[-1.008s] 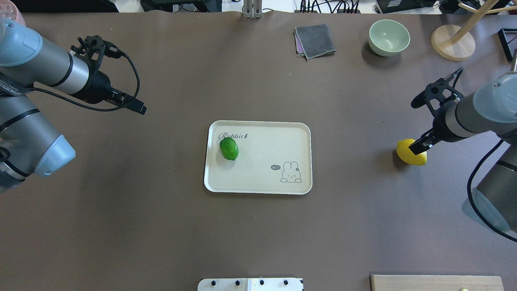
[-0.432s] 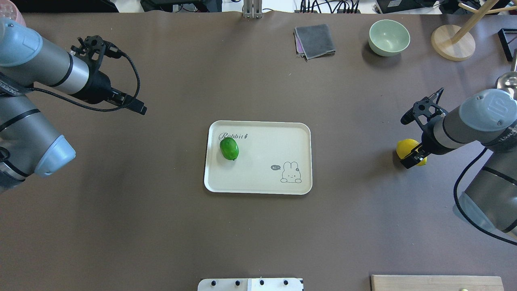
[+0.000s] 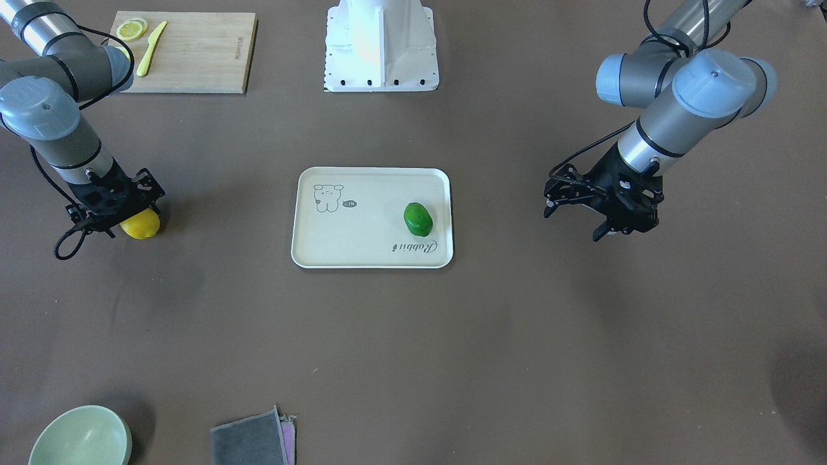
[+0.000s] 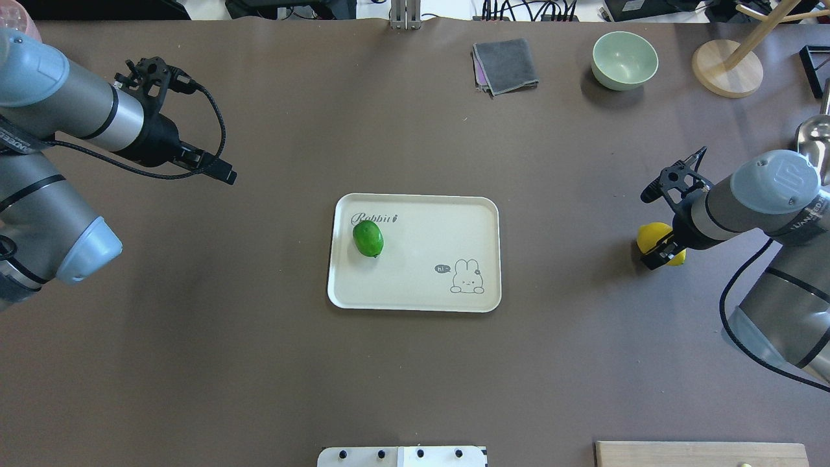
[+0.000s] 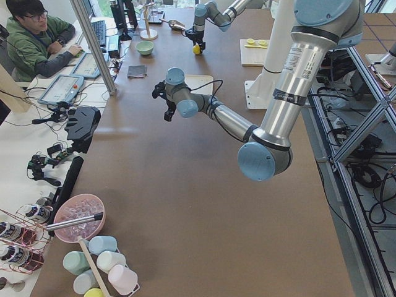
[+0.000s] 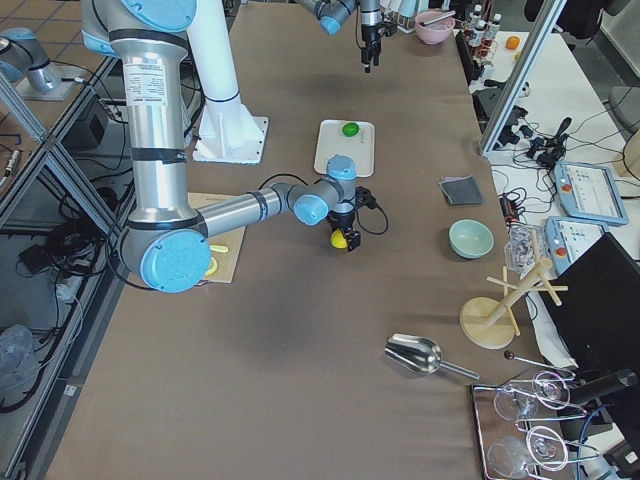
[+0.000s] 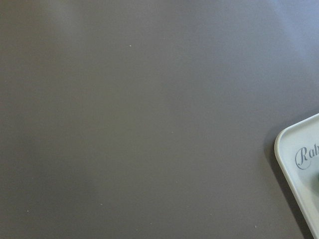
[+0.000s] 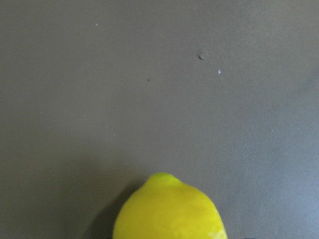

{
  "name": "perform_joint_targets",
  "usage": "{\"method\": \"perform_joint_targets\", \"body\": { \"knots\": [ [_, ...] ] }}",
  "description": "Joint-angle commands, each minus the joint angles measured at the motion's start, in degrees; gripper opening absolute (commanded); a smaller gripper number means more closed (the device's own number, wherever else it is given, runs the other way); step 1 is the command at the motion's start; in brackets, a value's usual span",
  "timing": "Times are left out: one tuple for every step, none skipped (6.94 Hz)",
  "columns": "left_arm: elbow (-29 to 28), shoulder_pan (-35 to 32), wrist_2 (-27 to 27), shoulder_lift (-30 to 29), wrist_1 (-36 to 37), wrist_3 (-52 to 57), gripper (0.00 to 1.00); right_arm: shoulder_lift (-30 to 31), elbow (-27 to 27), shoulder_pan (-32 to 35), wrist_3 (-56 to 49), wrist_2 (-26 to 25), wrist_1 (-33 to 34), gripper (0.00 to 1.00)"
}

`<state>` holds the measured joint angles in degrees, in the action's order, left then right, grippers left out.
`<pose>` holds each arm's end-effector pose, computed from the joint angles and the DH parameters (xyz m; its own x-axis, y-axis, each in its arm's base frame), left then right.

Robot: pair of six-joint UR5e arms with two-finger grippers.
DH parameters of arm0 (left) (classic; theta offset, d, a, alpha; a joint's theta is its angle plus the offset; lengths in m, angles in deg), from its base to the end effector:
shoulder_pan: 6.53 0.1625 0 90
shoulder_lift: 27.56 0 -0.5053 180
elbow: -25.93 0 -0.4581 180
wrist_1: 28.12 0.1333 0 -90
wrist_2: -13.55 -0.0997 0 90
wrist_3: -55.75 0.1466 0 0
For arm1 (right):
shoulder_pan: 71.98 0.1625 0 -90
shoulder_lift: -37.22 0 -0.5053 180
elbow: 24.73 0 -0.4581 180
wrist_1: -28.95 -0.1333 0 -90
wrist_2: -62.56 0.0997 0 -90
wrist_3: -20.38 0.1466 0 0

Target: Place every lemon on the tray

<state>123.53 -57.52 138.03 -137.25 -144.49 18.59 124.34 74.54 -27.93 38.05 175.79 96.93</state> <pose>0.4228 -0.6018 0.4195 0.5070 0.4178 -0.7539 -0.0837 0.8944 0.4393 -0.4013 -0.4932 0.6262 0.6376 -0.6015 0.4814 0.4210 0.7953 0.4361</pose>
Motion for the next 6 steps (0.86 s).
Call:
{"method": "perform_joint_targets", "body": {
  "knots": [
    [-0.04,0.01,-0.02,-0.09,0.00,-0.11,0.98,-0.28,0.13,1.46,0.17,4.77,0.40,0.00],
    [-0.04,0.01,-0.02,-0.09,0.00,-0.28,0.98,-1.59,0.40,1.99,5.74,6.63,0.48,0.00],
    [0.05,0.01,0.06,-0.09,0.00,-0.37,0.98,-5.86,-0.04,0.43,18.59,6.74,0.74,0.00],
    [-0.04,0.10,0.06,-0.09,0.00,-0.46,0.98,-10.69,-0.22,-2.63,28.64,6.57,2.49,0.00],
    [-0.04,0.10,0.06,-0.09,0.00,-0.46,0.98,-17.35,-0.57,-5.18,39.44,6.04,6.77,0.00],
    [-0.04,0.19,0.06,-0.09,-0.09,-0.64,0.98,-23.68,-3.09,-7.38,47.81,4.99,8.38,0.00]
  ]
}}
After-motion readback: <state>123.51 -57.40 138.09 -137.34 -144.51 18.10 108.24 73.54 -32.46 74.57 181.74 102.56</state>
